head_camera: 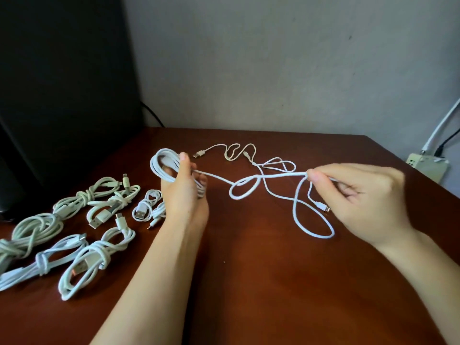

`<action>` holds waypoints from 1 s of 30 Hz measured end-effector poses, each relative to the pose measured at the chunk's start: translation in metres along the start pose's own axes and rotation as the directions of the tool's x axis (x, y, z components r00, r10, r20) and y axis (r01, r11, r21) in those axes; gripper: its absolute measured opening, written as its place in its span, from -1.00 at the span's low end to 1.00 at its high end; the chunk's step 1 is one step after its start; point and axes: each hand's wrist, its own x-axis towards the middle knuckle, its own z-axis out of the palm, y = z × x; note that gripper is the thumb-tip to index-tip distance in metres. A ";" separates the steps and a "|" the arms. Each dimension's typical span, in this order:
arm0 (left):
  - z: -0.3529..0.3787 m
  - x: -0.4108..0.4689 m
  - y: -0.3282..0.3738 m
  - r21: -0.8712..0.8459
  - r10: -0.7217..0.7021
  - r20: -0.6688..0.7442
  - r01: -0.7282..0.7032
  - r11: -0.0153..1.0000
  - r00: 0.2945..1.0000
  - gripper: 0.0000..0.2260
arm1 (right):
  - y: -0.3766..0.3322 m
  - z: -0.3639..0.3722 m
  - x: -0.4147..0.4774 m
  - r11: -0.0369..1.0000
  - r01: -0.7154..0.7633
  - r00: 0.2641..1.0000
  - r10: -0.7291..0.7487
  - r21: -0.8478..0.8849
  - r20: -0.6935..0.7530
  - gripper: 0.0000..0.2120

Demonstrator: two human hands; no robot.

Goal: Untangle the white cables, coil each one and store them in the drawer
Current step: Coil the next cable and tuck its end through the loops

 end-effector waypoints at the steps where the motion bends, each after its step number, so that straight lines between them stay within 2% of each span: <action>1: 0.001 0.000 0.000 0.004 0.013 0.014 -0.013 1.000 1.000 -0.83 | 0.002 -0.001 0.001 0.997 -0.025 1.000 0.026 -0.072 0.005 -0.70; 4: 0.006 -0.007 -0.002 0.053 0.030 0.130 -0.038 0.998 0.991 -0.85 | 0.010 -0.001 0.000 0.959 -0.087 0.986 0.121 -0.270 0.111 -0.68; 7: 0.010 -0.014 -0.005 0.134 0.047 0.253 -0.083 0.987 0.966 -0.86 | 0.016 0.001 -0.005 0.915 -0.103 0.934 0.224 -0.390 0.280 -0.75; 9: 0.011 -0.018 -0.008 0.216 0.071 0.311 -0.143 0.966 0.948 -0.88 | 0.014 0.001 -0.003 0.898 -0.105 0.870 0.292 -0.428 0.398 -0.82; 11: 0.010 -0.020 -0.010 0.306 0.089 0.373 -0.213 0.928 0.924 -0.90 | 0.007 0.000 -0.001 0.892 -0.089 0.772 0.342 -0.443 0.535 -0.82; 14: 0.010 -0.025 -0.011 0.377 0.061 0.434 -0.243 0.894 0.899 -0.93 | -0.005 0.000 0.000 0.904 -0.101 0.698 0.363 -0.416 0.618 -0.77; 18: 0.009 -0.027 -0.013 0.428 -0.025 0.486 -0.213 0.878 0.874 -0.91 | -0.012 0.009 -0.005 0.946 -0.073 0.630 0.290 -0.316 0.720 -0.42; 20: 0.008 -0.027 -0.014 0.462 -0.051 0.512 -0.225 0.858 0.858 -0.90 | -0.014 0.013 -0.009 0.971 -0.054 0.575 0.221 -0.233 0.788 -0.21; 22: 0.008 -0.028 -0.016 0.482 -0.070 0.528 -0.231 0.845 0.847 -0.92 | -0.020 0.015 -0.010 0.986 -0.032 0.514 0.155 -0.162 0.844 -0.10; 27: 0.006 -0.030 -0.018 0.523 -0.102 0.516 -0.218 0.824 0.851 -0.88 | -0.028 0.020 -0.009 0.998 -0.015 0.431 0.058 -0.057 0.901 -0.09; 30: 0.005 -0.028 -0.019 0.545 -0.109 0.498 -0.213 0.811 0.860 -0.88 | -0.025 0.022 -0.012 0.998 -0.059 0.483 0.000 0.033 0.876 -0.23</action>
